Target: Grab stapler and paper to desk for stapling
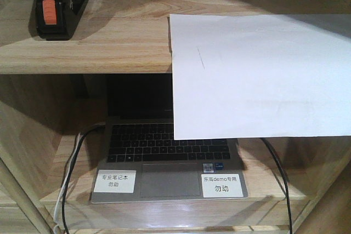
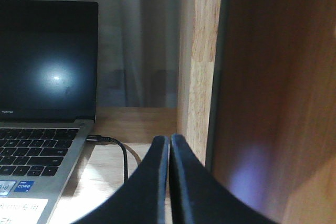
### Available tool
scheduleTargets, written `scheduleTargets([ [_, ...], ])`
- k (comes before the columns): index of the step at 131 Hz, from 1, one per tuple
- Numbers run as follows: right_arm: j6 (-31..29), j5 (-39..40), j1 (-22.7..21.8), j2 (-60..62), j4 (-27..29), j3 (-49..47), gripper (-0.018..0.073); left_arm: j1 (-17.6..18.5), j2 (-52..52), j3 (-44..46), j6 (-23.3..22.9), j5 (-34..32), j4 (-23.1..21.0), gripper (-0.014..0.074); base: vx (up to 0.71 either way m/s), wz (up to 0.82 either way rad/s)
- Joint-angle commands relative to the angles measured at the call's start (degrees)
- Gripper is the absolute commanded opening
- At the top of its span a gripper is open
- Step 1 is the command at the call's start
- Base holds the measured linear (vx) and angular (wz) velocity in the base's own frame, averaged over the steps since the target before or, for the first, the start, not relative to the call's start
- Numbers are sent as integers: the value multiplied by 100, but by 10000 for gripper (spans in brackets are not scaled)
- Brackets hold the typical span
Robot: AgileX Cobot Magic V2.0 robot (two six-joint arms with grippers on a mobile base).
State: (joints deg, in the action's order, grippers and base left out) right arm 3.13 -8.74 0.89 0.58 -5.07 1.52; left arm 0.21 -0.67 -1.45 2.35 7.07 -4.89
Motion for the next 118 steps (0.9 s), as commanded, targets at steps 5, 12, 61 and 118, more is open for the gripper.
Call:
scheduleTargets([
  [5, -42, 391, -37, 58, -19, 30, -10, -3, -96, -58, -12, -438, -66, -6, 0, 0],
  [12, -42, 391, -37, 58, -19, 30, -10, -3, -96, -58, -12, -438, -66, -6, 0, 0],
  [61, -42, 391, -37, 58, -19, 30, -10, -3, -96, -58, -12, -438, -66, -6, 0, 0],
  [118, -42, 391, -37, 58, -19, 30, -10, -3, -96, -58, -12, -438, -66, -6, 0, 0],
])
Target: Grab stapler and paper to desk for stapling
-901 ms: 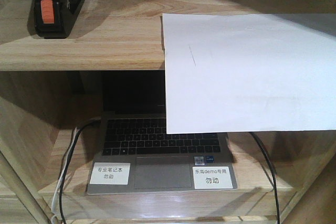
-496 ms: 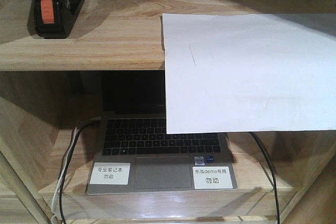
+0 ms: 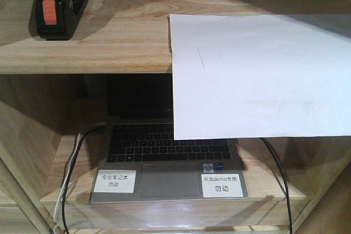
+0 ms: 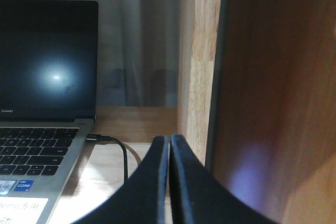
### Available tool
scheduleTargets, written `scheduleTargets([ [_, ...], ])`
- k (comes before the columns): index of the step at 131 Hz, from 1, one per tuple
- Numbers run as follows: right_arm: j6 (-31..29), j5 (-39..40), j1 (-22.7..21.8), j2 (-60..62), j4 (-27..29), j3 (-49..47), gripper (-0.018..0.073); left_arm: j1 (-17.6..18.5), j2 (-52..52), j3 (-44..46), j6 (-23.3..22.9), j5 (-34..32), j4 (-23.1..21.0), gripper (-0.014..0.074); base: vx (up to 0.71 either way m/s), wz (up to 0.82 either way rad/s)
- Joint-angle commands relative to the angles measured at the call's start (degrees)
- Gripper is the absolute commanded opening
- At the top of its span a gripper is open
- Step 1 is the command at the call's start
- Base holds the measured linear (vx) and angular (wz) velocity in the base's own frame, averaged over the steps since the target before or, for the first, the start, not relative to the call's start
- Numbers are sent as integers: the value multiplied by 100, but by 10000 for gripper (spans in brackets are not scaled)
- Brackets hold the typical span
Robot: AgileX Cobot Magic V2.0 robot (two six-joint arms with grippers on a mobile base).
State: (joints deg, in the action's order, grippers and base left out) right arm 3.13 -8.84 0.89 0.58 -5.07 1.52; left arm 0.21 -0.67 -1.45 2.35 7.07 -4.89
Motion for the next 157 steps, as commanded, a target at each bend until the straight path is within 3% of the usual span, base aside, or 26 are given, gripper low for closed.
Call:
scheduleTargets([
  [1, -42, 401, -37, 58, -19, 30, -10, -3, -96, -58, -12, -438, -66, -6, 0, 0],
  [69, -42, 425, -37, 58, -19, 30, -10, -3, -96, -58, -12, -464, -66, -6, 0, 0],
  [90, -42, 843, -37, 58, -19, 30, -10, -3, -96, -58, -19, -664, -66, -6, 0, 0],
  [106, -47, 1417, -37, 58, -45, 17, -8, -3, -96, -58, -87, -1170, -66, -6, 0, 0],
  [131, -57, 2628, -37, 58, -45, -86, -8, -3, -96, -10, -284, -2822, -66, -6, 0, 0],
  [147, -345, 2643, -37, 58, -39, -573, -6, -3, -91, 285, -279, -3552, -66, -6, 0, 0],
  [157, -479, 2638, -37, 58, -39, -1025, -6, -3, -85, 717, -279, -3538, -71, -6, 0, 0],
])
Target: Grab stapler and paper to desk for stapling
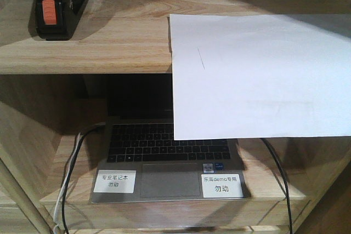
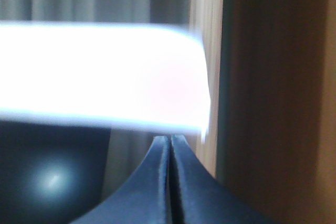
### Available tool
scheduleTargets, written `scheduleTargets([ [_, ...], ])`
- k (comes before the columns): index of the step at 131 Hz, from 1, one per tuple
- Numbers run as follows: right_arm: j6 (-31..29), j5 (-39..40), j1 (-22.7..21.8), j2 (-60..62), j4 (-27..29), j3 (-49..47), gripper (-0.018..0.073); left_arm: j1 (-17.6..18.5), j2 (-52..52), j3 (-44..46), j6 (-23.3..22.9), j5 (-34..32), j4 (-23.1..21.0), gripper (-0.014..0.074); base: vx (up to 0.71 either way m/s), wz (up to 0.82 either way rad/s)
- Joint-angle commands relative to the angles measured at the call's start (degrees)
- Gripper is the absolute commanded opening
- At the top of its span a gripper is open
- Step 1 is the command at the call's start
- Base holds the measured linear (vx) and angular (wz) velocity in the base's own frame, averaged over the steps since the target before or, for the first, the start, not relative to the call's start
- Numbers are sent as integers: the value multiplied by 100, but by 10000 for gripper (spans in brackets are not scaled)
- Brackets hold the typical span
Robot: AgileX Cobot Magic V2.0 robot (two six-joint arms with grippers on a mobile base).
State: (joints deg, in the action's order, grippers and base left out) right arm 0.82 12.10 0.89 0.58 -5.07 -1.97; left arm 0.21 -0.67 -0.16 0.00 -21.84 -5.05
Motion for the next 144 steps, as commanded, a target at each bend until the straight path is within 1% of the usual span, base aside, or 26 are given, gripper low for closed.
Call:
scheduleTargets([
  [1, -259, 544, -37, 58, -39, -722, -6, -3, -85, 687, -44, -613, -61, -6, 0, 0],
  [21, -281, 476, -37, -35, -12, -1897, -6, -3, 16, 1976, 0, 35, -118, -6, 0, 0],
  [30, -276, 361, -37, -187, 1, -2448, -6, -3, 205, 2585, 0, 169, -118, -6, 0, 0],
  [47, -265, 89, -37, -633, 1, -3578, -6, -3, 775, 3803, 164, 269, -112, -6, 0, 0],
  [60, -242, -333, -37, -1120, 1, -4472, -6, -3, 1237, 4614, 164, 442, -106, -6, 0, 0],
  [68, -177, -654, -37, -1431, 7, -4954, -6, -3, 1537, 5104, 164, 846, -106, -6, 0, 0],
  [69, -166, -732, -37, -1501, 7, -5058, -6, -3, 1597, 5266, 164, 957, -99, -6, 0, 0],
  [74, -82, -935, -37, -1709, 7, -5356, -6, -3, 1751, 5524, 164, 1259, -94, -5, 0, 0],
  [81, 40, -1307, -37, -1985, 7, -5712, -6, -3, 2033, 5946, 164, 1866, -94, -1, 0, 0],
  [86, 47, -1543, -37, -2184, 7, -5940, -6, -3, 2187, 6150, 164, 2184, -94, 1, 0, 0],
  [89, 41, -1653, -37, -2280, 7, -6041, -5, -3, 2308, 6292, 164, 2533, -58, 5, 0, 0],
  [92, 41, -1793, -37, -2408, 7, -6157, -4, -3, 2397, 6387, 164, 2651, -40, 7, 0, 0],
  [93, 41, -1829, -37, -2439, 7, -6184, -3, -3, 2453, 6443, 164, 2816, -40, 9, 0, 0],
  [98, 41, -2027, -37, -2614, 7, -6321, -1, -3, 2586, 6564, 164, 3057, -40, 15, 0, 0],
  [109, 41, -2450, -37, -2961, 0, -6484, 11, -3, 2907, 6735, 164, 3537, -40, 50, 0, 0],
  [122, 41, -2848, -37, -3267, 1, -6484, 39, -3, 3114, 6721, 164, 3810, -47, 113, 0, 0],
  [123, 35, -2912, -37, -3304, 1, -6484, 44, -3, 3138, 6721, 164, 3856, -47, 132, 0, 0],
  [126, 35, -3017, -37, -3360, 1, -6484, 52, -3, 3175, 6721, 164, 3937, -47, 144, 0, 0],
  [127, 35, -3052, -37, -3394, 1, -6484, 57, -3, 3197, 6721, 164, 3987, -47, 165, 0, 0],
  [130, 35, -3151, -37, -3445, 1, -6484, 66, -3, 3233, 6721, 164, 4075, -47, 179, 0, 0],
  [131, 35, -3222, -37, -3461, 1, -6484, 72, -3, 3253, 6721, 164, 4128, -47, 202, 0, 0],
  [134, 35, -3326, -37, -3508, 1, -6484, 82, -3, 3281, 6721, 164, 4212, -47, 218, 0, 0],
  [137, 35, -3452, -37, -3570, 1, -6484, 97, -3, 3317, 6721, 164, 4323, -47, 262, 0, 0],
  [140, 35, -3548, -37, -3611, 7, -6484, 111, -3, 3331, 6721, 164, 4409, -47, 281, 0, 0],
  [144, 35, -3671, -37, -3662, 13, -6484, 131, -3, 3364, 6721, 164, 4554, -47, 328, 0, 0],
])
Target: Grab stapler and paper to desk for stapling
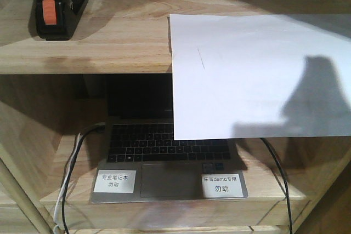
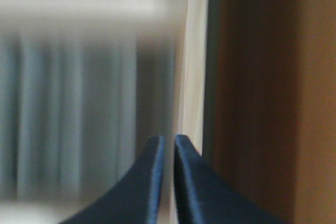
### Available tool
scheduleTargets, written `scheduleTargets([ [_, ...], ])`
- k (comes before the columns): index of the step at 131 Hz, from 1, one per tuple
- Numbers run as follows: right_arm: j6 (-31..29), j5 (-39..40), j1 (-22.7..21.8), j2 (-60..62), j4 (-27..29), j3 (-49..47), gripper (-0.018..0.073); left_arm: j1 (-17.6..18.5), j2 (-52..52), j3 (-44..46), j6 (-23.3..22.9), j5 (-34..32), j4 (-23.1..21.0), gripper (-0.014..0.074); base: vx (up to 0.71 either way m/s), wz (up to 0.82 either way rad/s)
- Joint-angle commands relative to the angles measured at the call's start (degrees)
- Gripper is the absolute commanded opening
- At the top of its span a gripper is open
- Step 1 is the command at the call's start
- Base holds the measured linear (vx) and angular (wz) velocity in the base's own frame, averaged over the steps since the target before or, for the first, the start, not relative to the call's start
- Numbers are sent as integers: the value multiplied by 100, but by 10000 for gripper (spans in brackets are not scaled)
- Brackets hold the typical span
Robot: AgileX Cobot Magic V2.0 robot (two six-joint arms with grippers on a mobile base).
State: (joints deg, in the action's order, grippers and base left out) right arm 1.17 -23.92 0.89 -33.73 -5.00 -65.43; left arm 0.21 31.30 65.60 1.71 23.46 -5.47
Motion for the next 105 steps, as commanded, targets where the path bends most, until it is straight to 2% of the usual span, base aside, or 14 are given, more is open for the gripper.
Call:
scheduleTargets([
  [1, 0, -152, -37, -267, 6, -138, 142, -3, 179, 144, -6, 80, -5, 347, 0, 0],
  [10, 0, -373, -37, -350, 89, -138, 202, -3, 203, 139, -6, 311, -5, 437, 0, 0],
  [20, 0, -537, -37, -408, 243, -138, 312, -3, 206, 139, -12, 486, -5, 553, 0, 0],
  [36, 0, -596, -37, -446, 365, -138, 540, -3, 194, 139, -12, 689, 1, 716, 0, 0],
  [51, 0, -596, -37, -446, 367, -138, 731, -3, 194, 139, -12, 890, 46, 729, 0, 0],
  [66, 0, -596, -37, -446, 367, -138, 724, 46, 194, 139, -12, 953, 40, 722, 0, 0],
  [78, 0, -587, -37, -446, 367, -138, 718, 230, 218, 139, -12, 889, 30, 719, 0, 0],
  [90, -12, -569, -37, -446, 367, -138, 706, 597, 323, 139, -12, 832, -24, 716, 0, 0],
  [105, -54, -512, -37, -446, 363, -138, 679, 1227, 524, 144, -12, 812, -17, 713, 0, 0],
])
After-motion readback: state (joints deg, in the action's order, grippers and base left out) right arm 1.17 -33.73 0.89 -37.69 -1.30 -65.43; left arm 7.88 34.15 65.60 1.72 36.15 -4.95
